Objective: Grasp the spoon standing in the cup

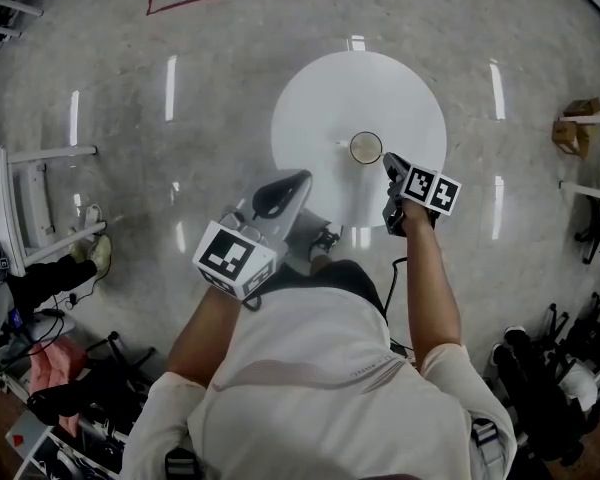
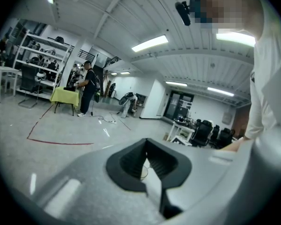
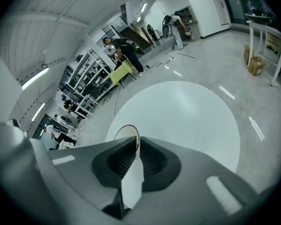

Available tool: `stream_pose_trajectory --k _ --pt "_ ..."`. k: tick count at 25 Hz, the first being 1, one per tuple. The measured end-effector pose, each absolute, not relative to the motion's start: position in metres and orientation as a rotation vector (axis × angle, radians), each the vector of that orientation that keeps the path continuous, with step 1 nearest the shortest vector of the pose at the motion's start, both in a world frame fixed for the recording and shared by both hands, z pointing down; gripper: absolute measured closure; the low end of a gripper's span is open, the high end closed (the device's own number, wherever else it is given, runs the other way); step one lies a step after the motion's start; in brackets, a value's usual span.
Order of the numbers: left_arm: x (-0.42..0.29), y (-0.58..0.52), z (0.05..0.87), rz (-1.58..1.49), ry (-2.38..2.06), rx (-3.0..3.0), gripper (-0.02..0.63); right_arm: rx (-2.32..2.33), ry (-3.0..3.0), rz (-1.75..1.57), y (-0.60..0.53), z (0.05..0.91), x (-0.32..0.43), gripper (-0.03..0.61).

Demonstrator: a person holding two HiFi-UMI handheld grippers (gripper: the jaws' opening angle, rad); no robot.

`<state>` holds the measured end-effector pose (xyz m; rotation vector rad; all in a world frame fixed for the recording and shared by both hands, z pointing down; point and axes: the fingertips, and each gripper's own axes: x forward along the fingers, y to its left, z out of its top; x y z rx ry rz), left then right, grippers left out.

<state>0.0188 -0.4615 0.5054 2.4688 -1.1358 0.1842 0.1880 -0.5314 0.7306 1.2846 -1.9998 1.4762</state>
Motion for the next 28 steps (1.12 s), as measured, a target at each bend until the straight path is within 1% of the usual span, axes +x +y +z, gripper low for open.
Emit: stream_pose_trajectory --k 2,7,12,18,28 --pt "0.016 -0.459 0.505 0.184 -1.138 2.47 0.612 1.291 -2.013 1.48 -0.529 0.726 0.186 0.568" --pt "0.013 -0.453 0.498 0.169 -1.132 2.488 0.612 1.354 -2.065 1.372 -0.521 0.694 0.193 0.569" --pt "0.01 -0.449 0.48 0.138 -1.106 2.533 0.612 1.413 -2.155 1.275 -0.502 0.643 0.196 0.569" --pt "0.026 -0.444 0.449 0.097 -1.046 2.618 0.612 1.466 -2.299 1.189 -0.478 0.567 0.205 0.569" --pt "0.037 -0.434 0.395 0.04 -0.99 2.738 0.612 1.627 -2.563 0.766 -0.433 0.432 0.217 0.569"
